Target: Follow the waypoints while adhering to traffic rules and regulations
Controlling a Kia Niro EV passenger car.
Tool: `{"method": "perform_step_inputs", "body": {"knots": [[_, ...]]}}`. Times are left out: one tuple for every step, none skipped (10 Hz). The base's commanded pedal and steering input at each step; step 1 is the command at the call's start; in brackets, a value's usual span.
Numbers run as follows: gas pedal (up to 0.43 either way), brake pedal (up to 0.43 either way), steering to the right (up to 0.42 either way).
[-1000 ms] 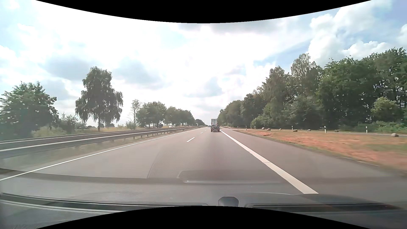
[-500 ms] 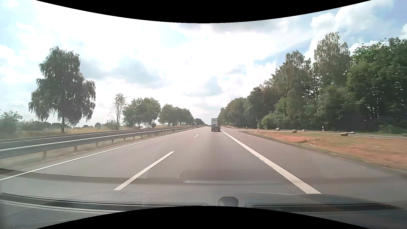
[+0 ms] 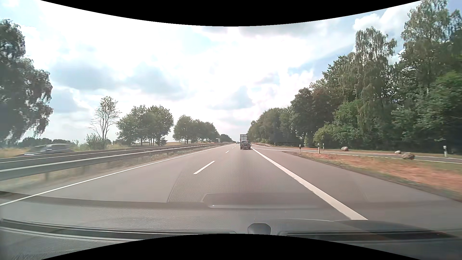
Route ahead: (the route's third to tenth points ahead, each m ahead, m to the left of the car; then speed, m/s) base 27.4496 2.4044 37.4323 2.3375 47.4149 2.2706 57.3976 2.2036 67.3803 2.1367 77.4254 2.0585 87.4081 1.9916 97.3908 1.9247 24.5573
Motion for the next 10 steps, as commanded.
{"method": "perform_step_inputs", "body": {"knots": [[0.260, 0.000, -0.003], [0.260, 0.000, -0.003], [0.260, 0.000, -0.003], [0.260, 0.000, -0.003], [0.260, 0.000, -0.002], [0.268, 0.000, -0.003], [0.268, 0.000, -0.002], [0.268, 0.000, -0.001], [0.268, 0.000, -0.001], [0.280, 0.000, -0.004]]}}
